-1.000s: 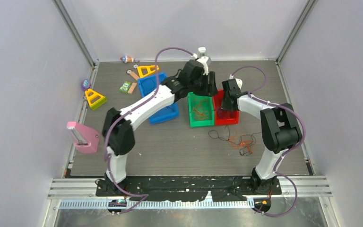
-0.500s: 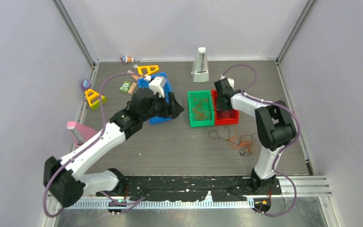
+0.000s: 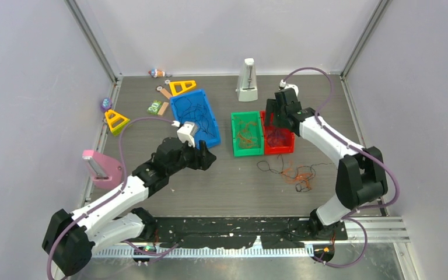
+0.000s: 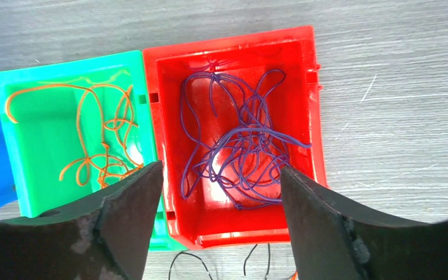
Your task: Untangle the cables
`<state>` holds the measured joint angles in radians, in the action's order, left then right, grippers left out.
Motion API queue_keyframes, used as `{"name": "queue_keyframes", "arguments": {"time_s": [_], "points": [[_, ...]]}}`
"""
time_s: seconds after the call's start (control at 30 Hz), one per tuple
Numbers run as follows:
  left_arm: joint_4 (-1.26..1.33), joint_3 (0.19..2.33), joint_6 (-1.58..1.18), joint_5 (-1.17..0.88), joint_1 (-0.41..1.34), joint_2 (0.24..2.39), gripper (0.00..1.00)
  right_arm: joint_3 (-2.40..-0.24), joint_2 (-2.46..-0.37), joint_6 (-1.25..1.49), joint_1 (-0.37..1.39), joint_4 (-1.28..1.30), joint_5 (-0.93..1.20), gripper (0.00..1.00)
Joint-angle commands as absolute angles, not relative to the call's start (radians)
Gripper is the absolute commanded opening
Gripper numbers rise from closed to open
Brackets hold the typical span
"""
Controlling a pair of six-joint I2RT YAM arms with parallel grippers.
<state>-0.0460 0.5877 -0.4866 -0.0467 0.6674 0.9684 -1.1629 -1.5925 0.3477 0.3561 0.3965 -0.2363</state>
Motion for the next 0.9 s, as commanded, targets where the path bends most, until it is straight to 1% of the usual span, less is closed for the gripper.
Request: {"name": "queue_keyframes", "arguments": {"time_s": [0.0,0.1,0.17,0.3,0.53,0.67,0.73,0.8,0.87], "points": [[0.128,0.552,-0.445,-0.107,0.672,0.946,0.63,-1.198,-1.496,0.350,0.347,0.435,-0.267,0.82],[0.168,0.530,-0.421,-0.138,0.687,0.962,0.64,-1.219,-1.464,0.382,0.316,0.458,-0.284,0.83],[0.180,0.541,-0.392,-0.195,0.697,0.992,0.64,-1.228,-1.447,0.405,0.292,0.472,-0.305,0.84],[0.178,0.558,-0.359,-0.231,0.736,1.039,0.64,-1.202,-1.409,0.437,0.244,0.425,-0.306,0.84],[0.197,0.559,-0.360,-0.236,0.766,1.082,0.65,-1.205,-1.510,0.505,0.211,0.379,-0.130,0.83],[0.168,0.585,-0.363,-0.236,0.769,1.123,0.65,-1.193,-1.571,0.541,0.217,0.315,-0.056,0.77],[0.151,0.605,-0.364,-0.237,0.769,1.143,0.65,-1.201,-1.604,0.541,0.223,0.311,-0.052,0.70],[0.142,0.617,-0.363,-0.237,0.769,1.161,0.65,-1.201,-1.627,0.540,0.225,0.303,-0.052,0.66],[0.140,0.622,-0.365,-0.233,0.770,1.172,0.65,-1.192,-1.647,0.547,0.225,0.281,-0.063,0.66]]}}
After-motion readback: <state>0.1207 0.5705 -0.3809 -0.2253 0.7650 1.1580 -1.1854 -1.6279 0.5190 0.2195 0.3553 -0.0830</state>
